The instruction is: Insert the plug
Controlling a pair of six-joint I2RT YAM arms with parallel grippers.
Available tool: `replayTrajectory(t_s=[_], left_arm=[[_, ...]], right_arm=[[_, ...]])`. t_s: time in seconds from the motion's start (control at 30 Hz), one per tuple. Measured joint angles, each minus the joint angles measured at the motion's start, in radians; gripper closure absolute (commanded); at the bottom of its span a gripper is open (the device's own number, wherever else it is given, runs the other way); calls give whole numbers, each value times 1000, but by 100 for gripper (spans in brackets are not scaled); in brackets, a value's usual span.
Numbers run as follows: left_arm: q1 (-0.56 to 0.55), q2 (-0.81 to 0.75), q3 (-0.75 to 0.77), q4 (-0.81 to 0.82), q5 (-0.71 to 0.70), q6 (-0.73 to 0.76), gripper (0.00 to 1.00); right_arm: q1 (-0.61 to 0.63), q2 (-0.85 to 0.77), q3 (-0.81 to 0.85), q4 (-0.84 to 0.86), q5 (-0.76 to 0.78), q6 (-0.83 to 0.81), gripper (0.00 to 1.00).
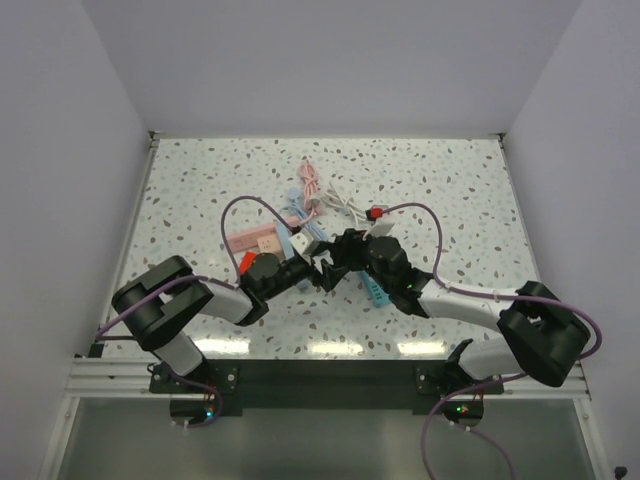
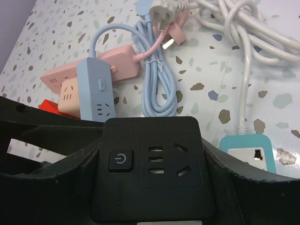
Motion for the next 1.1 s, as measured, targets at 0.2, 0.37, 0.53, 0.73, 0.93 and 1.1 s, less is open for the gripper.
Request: replayTrajectory(t_s=[0.2,0.37,0.53,0.73,0.93,1.1], left_arm=[[0,31,9,25,29,0,67],[-5,32,9,56,42,12,72],[-14,16,9,58,63,31,76],[-14,24,8,50,113,54,78],[-21,46,8,40,132,72,53],[-38,102,19,42,135,68,29]], right_arm=[[1,-11,-14,-1,9,1,87],[3,-61,-17,-41,18,-9,66],[14,-111,-8,-110,20,-36,56],[19,-119,-6,-161,-4,-51,49],[20,-119,-35,-160,-15,-46,65],[20,-115,-85,-132,-15,-28,100]])
